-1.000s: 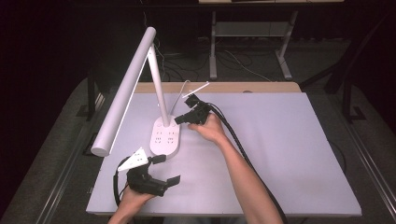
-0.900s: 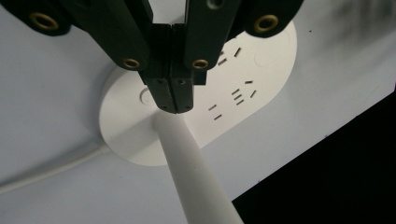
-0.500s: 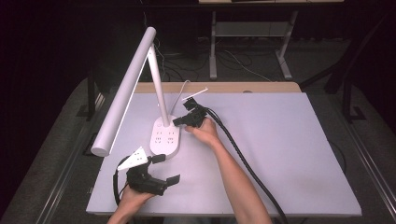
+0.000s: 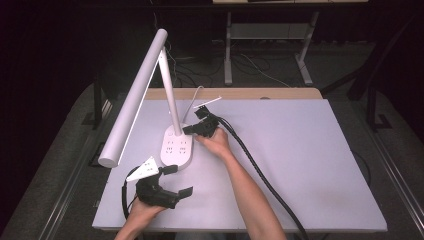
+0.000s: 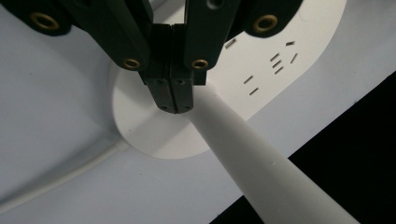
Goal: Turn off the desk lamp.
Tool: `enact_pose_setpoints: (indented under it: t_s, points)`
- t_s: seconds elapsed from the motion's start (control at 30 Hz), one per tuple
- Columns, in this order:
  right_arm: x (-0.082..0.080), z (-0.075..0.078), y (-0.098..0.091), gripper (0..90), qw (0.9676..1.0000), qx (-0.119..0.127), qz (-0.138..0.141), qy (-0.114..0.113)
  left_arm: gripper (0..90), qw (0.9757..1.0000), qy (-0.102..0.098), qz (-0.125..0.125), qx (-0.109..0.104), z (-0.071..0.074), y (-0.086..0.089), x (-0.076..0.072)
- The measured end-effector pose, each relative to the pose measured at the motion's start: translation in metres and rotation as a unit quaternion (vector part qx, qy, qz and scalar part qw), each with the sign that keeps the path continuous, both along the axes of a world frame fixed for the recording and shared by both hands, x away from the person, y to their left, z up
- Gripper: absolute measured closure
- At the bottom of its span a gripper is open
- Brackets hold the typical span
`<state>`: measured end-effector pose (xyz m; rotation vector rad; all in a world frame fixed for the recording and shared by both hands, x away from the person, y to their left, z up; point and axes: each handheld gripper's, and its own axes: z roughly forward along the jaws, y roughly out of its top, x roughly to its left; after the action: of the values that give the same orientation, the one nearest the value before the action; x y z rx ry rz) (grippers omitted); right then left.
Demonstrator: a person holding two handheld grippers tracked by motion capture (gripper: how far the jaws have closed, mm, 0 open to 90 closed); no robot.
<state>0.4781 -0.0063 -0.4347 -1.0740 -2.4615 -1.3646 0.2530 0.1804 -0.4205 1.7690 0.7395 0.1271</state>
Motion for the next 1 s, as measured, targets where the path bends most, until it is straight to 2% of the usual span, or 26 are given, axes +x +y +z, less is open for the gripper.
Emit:
enact_pose_setpoints:
  t_s: [0.13, 0.27, 0.43, 0.53, 0.77, 1.0]
  points:
    - [-0.0007, 0.0016, 0.0031, 90.0, 0.9999, -0.011, -0.002, -0.006, 0.0, 1.0000, 0.000, 0.000, 0.000, 0.0001, 0.0006, 0.0003]
    - [0.0008, 0.0004, 0.0015, 90.0, 1.0000, -0.008, -0.002, 0.002, 0.0, 1.0000, 0.000, 0.002, -0.002, 0.0001, 0.0011, 0.0001]
    - [-0.0008, 0.0019, 0.0020, 90.0, 0.9999, -0.015, 0.002, -0.006, 0.0, 1.0000, 0.001, 0.001, 0.000, -0.0001, 0.0012, 0.0007]
    - [-0.0003, 0.0014, 0.0006, 90.0, 1.0000, -0.004, 0.003, -0.001, 0.0, 1.0000, 0.000, 0.000, 0.002, -0.0002, 0.0006, 0.0008]
    - [-0.0003, 0.0019, 0.0006, 90.0, 0.9999, -0.010, 0.005, -0.003, 0.0, 1.0000, 0.001, 0.002, -0.001, -0.0002, 0.0013, 0.0005]
    - [-0.0013, -0.0003, 0.0011, 90.0, 1.0000, -0.003, -0.001, -0.008, 0.0, 1.0000, 0.000, 0.001, 0.001, -0.0002, 0.0013, 0.0011]
